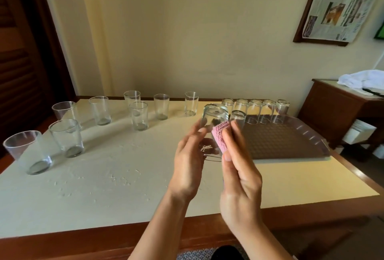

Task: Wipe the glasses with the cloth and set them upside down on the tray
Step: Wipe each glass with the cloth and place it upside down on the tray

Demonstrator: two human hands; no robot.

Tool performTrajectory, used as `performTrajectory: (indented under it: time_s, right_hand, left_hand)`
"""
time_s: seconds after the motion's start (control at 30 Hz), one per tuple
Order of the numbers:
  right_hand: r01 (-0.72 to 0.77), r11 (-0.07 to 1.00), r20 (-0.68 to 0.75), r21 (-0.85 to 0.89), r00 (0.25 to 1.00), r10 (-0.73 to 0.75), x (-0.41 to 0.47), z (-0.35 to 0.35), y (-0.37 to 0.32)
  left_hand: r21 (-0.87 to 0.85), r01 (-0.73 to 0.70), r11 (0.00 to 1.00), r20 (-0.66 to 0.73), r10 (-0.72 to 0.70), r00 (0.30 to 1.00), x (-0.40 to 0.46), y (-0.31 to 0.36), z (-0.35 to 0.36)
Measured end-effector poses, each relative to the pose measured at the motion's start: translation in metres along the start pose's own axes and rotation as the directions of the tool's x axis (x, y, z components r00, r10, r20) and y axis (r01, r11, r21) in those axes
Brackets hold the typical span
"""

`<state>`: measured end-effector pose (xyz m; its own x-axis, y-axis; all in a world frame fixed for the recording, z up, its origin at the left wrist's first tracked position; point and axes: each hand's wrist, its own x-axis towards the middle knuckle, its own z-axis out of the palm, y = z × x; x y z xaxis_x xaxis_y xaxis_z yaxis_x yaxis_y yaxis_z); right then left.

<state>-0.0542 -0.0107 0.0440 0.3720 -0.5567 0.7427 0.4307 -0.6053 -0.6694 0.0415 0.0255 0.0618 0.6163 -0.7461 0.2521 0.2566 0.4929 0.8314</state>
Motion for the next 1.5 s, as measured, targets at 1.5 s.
performTrajectory:
  time_s: [1.5]
  right_hand:
    - [0.038,0.998,0.052,-0.049,0.998,-0.035,0.012,0.005,0.011]
  left_hand:
    - [0.028,-0.053,0.998,-0.125,0.056,0.991,0.007,0.007,0.0]
